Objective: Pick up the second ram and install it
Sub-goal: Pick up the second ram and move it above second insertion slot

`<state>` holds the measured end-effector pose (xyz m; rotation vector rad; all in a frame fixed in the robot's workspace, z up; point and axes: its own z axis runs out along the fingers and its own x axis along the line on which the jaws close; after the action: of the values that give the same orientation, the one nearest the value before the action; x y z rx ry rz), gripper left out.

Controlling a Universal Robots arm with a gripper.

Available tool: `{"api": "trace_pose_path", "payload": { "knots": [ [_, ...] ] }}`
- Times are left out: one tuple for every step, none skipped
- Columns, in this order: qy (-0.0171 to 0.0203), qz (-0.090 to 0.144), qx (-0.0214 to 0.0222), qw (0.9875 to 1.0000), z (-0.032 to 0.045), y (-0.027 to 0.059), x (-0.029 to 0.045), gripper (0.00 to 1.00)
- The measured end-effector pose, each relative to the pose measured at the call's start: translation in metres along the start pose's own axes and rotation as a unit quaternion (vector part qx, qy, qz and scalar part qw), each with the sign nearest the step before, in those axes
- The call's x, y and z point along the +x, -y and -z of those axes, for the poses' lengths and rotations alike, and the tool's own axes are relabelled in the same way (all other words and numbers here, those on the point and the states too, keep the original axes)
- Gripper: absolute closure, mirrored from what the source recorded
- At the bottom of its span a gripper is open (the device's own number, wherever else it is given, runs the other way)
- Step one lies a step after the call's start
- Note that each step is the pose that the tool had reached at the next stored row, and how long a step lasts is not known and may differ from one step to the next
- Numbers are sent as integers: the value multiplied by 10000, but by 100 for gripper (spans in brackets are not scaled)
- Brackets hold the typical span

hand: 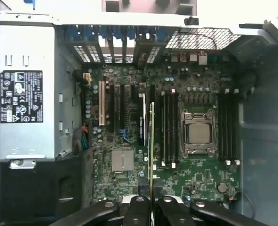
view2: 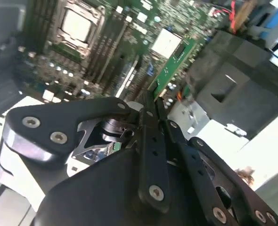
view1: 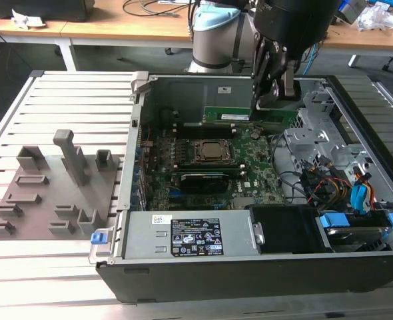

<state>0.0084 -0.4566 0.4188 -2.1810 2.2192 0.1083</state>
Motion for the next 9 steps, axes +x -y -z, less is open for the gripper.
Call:
{"api": "trace_pose_path", "payload": {
  "knots": [
    [0, 0, 0, 10000, -19, 1, 1, 86],
    [-1, 1, -1, 10000, -53, 3, 0, 86],
    [-1, 2, -1, 10000, -77, 4, -2, 86],
    [-1, 2, -1, 10000, -97, 5, -3, 86],
    [0, 2, 0, 10000, -164, 14, -24, 86],
    [-1, 2, 0, 10000, -203, 30, -80, 86],
    [-1, 6, -1, 10000, -234, 40, -167, 86],
    [0, 9, -1, 10000, -266, 47, -270, 86],
    [-1, 11, -1, 10000, -282, 50, -328, 86]
  ]
}}
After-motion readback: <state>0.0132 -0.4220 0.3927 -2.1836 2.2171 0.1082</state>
